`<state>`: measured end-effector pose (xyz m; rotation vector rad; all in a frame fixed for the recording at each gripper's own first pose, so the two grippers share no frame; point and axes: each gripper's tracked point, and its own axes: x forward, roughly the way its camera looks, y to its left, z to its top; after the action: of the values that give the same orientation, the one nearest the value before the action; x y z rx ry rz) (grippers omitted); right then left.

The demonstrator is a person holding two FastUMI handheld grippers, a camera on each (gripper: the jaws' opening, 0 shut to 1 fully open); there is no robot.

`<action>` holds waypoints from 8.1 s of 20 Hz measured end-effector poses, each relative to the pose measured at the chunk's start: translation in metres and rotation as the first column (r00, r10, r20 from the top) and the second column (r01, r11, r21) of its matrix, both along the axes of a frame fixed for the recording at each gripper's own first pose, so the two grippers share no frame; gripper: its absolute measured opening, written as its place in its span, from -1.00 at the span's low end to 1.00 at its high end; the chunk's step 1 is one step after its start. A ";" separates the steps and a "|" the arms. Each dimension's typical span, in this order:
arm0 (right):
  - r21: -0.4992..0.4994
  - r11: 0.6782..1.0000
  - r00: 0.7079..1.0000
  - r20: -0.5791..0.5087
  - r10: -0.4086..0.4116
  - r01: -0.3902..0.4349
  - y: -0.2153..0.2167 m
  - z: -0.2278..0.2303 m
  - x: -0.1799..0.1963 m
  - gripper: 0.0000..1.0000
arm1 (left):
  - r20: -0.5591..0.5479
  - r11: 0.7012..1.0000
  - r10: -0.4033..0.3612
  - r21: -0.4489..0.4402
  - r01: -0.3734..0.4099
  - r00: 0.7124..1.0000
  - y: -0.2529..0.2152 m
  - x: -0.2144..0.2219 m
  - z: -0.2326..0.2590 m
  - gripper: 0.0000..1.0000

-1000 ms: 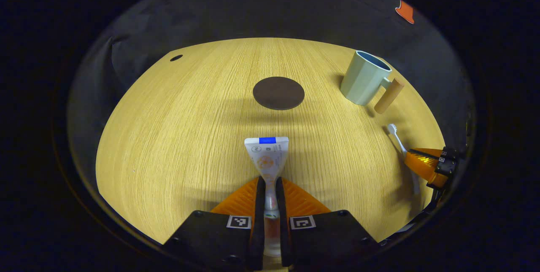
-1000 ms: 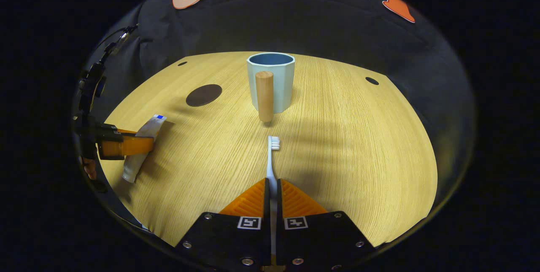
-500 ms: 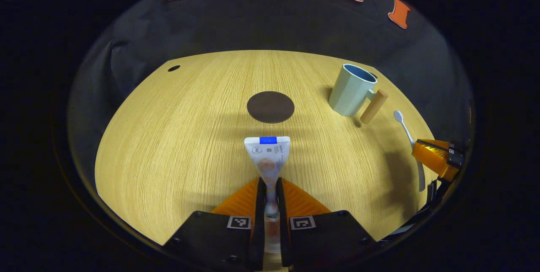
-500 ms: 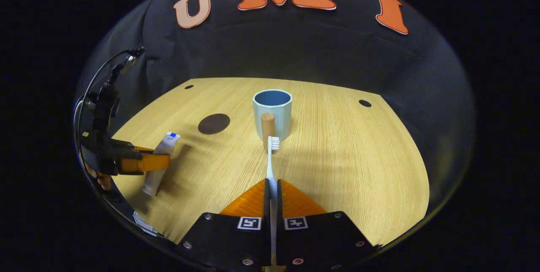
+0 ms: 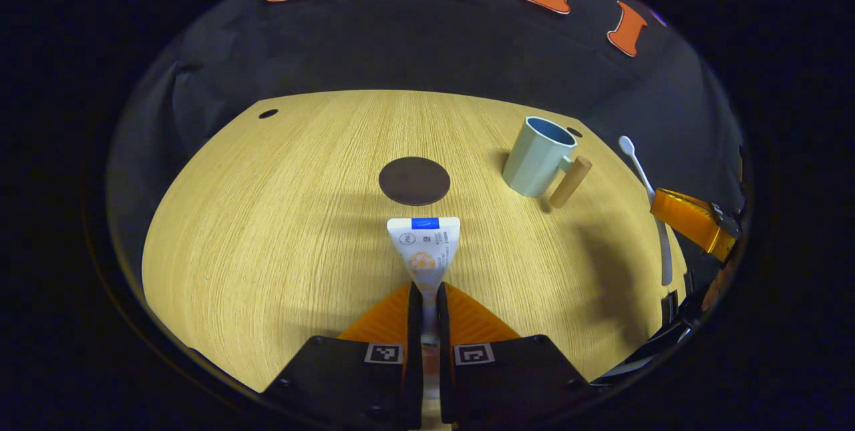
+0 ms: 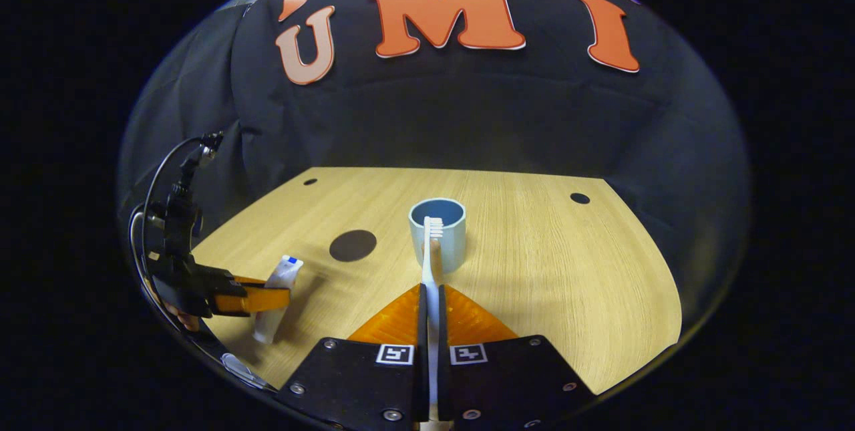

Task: Put the toothbrush and toothpaste on the desktop into the cup, then pick up the cup and place it on the coaster on the desktop.

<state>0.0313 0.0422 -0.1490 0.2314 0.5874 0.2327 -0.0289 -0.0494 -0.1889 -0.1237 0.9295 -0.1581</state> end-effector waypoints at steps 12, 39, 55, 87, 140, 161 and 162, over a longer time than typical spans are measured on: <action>0.082 0.997 0.979 0.204 -0.024 0.008 0.016 0.036 0.048 -0.89 | 0.087 1.000 0.015 -0.012 -0.014 0.996 0.006 0.010 0.019 -0.73; 0.441 0.894 0.874 0.401 -0.272 0.076 -0.005 0.048 0.173 -0.89 | 0.227 0.997 0.038 -0.069 -0.023 0.973 0.007 0.029 0.036 -0.73; 0.360 0.928 0.875 0.415 -0.251 0.095 0.003 0.024 0.197 -0.89 | 0.389 0.994 0.071 -0.104 -0.033 0.919 0.012 0.033 0.078 -0.73; 0.144 0.981 0.910 0.376 -0.177 0.132 -0.028 0.003 0.107 -0.24 | 0.587 0.961 -0.002 -0.221 0.163 0.810 -0.078 0.085 0.136 -0.73; 0.108 0.982 0.926 0.331 -0.181 0.154 -0.055 -0.004 0.027 0.43 | 0.727 0.953 -0.079 -0.146 0.266 0.682 -0.182 0.204 0.086 -0.67; 0.012 0.997 0.971 0.227 -0.073 0.072 -0.010 -0.020 0.054 0.65 | 0.660 0.978 -0.123 -0.046 0.202 0.741 -0.091 0.147 0.107 0.79; 0.009 0.998 0.978 0.198 -0.063 0.063 -0.006 -0.025 0.057 0.64 | 0.659 0.982 -0.115 -0.037 0.186 0.743 -0.081 0.142 0.106 0.79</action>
<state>0.0884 0.0364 -0.1741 0.2261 0.3811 0.1926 0.1136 -0.1300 -0.0833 -0.0757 0.2172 -0.3751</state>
